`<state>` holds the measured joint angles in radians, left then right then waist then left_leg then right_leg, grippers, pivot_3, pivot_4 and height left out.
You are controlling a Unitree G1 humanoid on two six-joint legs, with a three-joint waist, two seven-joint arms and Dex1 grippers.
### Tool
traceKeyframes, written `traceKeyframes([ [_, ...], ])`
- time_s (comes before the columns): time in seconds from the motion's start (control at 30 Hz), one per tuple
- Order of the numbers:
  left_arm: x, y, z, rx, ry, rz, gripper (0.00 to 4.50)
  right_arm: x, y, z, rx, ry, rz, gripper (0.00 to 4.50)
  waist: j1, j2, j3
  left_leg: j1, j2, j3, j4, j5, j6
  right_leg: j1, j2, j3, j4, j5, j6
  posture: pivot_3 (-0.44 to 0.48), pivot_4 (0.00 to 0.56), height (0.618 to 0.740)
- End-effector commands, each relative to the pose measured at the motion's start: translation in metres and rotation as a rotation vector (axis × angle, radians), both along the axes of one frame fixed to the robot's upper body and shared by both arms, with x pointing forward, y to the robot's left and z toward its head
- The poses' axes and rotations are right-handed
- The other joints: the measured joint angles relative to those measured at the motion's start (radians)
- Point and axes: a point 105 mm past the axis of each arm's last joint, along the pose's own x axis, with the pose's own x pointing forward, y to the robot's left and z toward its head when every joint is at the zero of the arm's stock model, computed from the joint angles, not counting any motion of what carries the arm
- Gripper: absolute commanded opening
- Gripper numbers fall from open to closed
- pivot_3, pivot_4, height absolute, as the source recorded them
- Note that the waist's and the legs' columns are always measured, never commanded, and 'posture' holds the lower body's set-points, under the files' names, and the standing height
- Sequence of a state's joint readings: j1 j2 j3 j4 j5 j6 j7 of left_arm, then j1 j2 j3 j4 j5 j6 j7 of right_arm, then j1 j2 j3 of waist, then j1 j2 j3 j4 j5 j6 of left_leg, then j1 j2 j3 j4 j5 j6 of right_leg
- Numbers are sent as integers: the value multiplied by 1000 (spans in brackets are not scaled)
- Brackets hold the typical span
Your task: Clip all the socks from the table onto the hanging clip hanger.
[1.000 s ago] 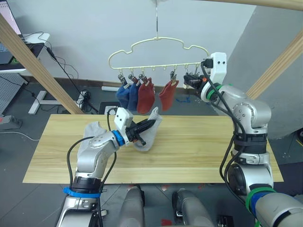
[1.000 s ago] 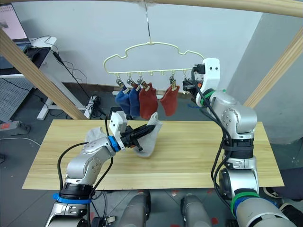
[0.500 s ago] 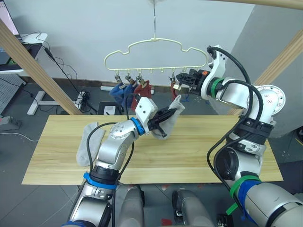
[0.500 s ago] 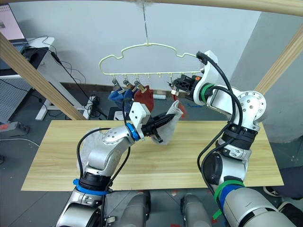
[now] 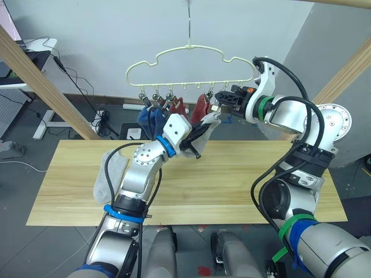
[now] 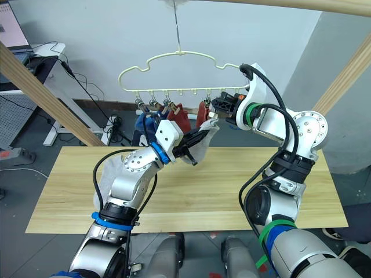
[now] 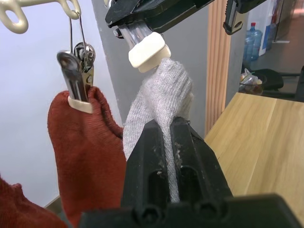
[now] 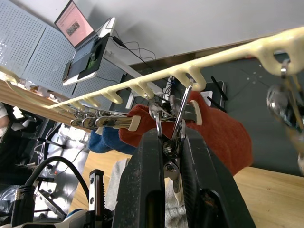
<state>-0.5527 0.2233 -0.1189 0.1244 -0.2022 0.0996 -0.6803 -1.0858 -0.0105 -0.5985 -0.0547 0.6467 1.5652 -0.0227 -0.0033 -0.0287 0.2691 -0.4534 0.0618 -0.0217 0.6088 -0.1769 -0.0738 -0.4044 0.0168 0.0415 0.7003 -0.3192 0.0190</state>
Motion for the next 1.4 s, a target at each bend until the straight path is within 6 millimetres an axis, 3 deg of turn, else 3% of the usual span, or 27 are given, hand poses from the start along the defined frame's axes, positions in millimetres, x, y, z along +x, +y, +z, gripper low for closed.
traceKeyframes([
  [0.03, -6, -2, 14, -13, -65, -20, 12, -1, -4, 17, 7, -62, -21, 118, 0, 0, 0, 0, 0, 0, 0, 0, 0, 0, 0, 0, 0, 0, 0, 31, 247, 740],
  [0.73, -11, -4, 20, -30, -97, -35, 12, 4, -8, 17, 12, -45, -51, 118, 0, 0, 0, 0, 0, 0, 0, 0, 0, 0, 0, 0, 1, 0, 0, 33, 248, 740],
  [1.4, 1, -5, 24, -2, -139, 26, 12, -3, 3, 16, 43, -13, -9, 118, 0, 0, 0, 0, 0, 0, 0, 1, 1, 0, 0, 0, 3, 0, 0, 36, 252, 740],
])
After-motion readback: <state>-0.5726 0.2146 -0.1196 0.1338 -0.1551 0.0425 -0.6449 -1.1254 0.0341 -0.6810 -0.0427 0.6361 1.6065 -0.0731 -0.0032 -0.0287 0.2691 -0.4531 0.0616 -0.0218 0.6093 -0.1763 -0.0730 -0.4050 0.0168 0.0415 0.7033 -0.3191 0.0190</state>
